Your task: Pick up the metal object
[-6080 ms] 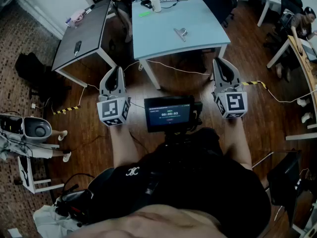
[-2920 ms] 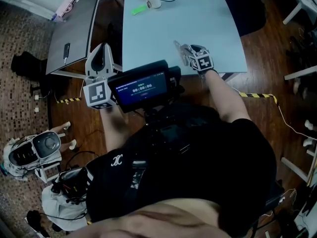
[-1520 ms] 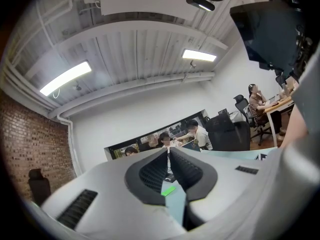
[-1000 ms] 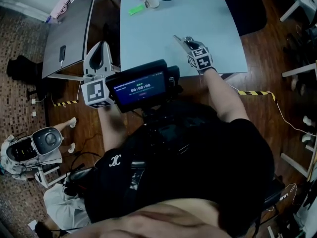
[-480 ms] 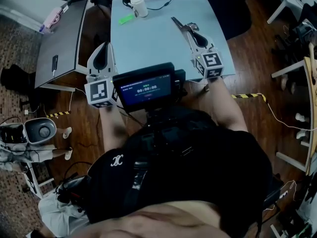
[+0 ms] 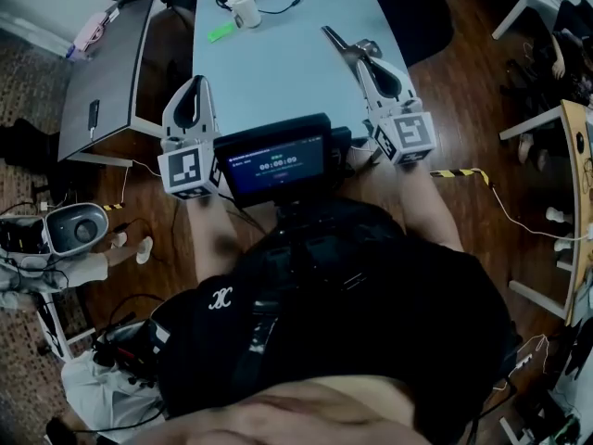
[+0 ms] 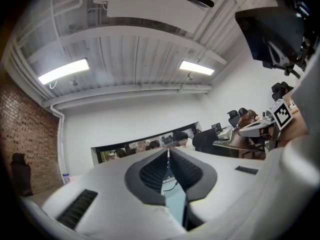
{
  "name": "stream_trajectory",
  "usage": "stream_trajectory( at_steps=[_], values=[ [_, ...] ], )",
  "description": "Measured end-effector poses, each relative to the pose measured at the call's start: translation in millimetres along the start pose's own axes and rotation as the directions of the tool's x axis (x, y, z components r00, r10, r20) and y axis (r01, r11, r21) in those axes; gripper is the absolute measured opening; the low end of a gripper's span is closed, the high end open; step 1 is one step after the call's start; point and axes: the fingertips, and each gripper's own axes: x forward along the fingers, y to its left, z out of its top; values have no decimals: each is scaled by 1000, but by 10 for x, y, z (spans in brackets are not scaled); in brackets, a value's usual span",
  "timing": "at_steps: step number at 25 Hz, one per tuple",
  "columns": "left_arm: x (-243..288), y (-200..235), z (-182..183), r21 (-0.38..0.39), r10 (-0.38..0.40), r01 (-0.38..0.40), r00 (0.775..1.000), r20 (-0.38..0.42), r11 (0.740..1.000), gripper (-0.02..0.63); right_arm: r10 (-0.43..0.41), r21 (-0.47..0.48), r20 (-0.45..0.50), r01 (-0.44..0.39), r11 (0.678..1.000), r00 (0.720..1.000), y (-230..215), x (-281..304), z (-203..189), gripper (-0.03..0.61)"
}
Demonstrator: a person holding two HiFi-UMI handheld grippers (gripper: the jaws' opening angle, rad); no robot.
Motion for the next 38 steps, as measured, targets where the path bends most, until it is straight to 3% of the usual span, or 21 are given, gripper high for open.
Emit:
stream_trajectory(
  at_steps=[8, 19, 25, 33, 38],
  values=[
    [-216, -340, 35, -7, 33, -33, 999, -13, 999, 25, 38, -25, 68, -36, 999, 997, -50, -398, 221, 26],
    [-751, -337, 121, 6, 19, -19, 1000, 6, 1000, 25, 1, -38, 114, 4, 999, 994, 276, -917, 559, 26],
    [-1471, -213, 91, 8, -17, 17, 1000, 0, 1000, 25, -50, 8, 127, 50, 999, 991, 873, -1332, 704, 25],
    [-2720, -219, -40, 7, -49, 49, 999, 14, 999, 21, -78, -5, 159, 79, 997, 984, 1908, -2257, 874, 23],
    [-3167, -292, 112, 8, -57, 57, 998, 31, 998, 21, -73, -12, 172, 76, 997, 982, 2192, -2657, 1092, 24]
  ],
)
